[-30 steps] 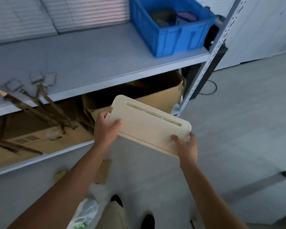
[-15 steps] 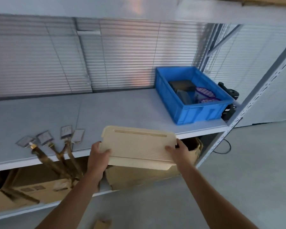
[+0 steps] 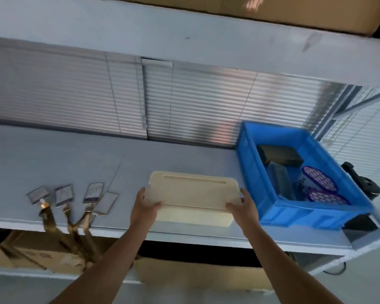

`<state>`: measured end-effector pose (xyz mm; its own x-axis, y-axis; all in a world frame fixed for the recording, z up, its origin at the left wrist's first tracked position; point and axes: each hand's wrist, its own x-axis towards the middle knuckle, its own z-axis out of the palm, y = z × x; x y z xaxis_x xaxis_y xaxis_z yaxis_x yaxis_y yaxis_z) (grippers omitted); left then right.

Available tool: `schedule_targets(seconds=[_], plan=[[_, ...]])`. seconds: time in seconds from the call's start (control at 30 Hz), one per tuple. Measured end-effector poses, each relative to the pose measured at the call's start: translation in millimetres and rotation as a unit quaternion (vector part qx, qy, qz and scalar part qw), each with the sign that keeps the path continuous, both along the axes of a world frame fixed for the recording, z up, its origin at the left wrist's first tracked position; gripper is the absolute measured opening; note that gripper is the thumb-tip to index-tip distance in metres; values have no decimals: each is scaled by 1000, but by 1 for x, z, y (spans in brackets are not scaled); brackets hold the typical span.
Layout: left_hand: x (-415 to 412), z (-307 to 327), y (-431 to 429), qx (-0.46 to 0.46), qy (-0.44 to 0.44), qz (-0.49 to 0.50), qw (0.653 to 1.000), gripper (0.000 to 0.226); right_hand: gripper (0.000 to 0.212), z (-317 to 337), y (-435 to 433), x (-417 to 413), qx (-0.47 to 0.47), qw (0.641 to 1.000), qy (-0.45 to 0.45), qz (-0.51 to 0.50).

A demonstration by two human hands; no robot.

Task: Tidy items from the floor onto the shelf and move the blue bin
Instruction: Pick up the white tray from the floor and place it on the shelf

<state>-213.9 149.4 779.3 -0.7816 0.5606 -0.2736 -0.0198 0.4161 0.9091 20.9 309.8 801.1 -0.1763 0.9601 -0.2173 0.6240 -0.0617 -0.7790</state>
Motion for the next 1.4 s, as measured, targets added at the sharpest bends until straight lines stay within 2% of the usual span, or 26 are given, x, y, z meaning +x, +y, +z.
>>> schedule_targets(seconds=[0.13,0.2,0.27,0.43,0.7,1.0,1.23,1.4], plan=[[15,-6,12,-8,93,-20,995,76,77,-12,-7,14,101,993,-40,53],[23,-15,14,-8,112,-22,993,68,81,-22,-13,14,108,988,-41,99],[26,-21,23,-3,108,-14,994,66,77,-30,-8,8,104,988,-39,111],[9,-17,77,2,120,-5,993,65,61,-32,42,-18,95,994,-12,61],[-30,-14,183,20,106,-20,994,66,62,-40,144,-56,99,994,-6,38],[-80,-18,271,24,98,-61,993,71,68,-43,236,-94,74,995,21,59],[-98,-24,299,30,98,-75,992,73,72,-39,266,-108,63,995,28,74],[-93,-25,283,20,88,-73,993,70,69,-35,249,-97,60,996,31,54]])
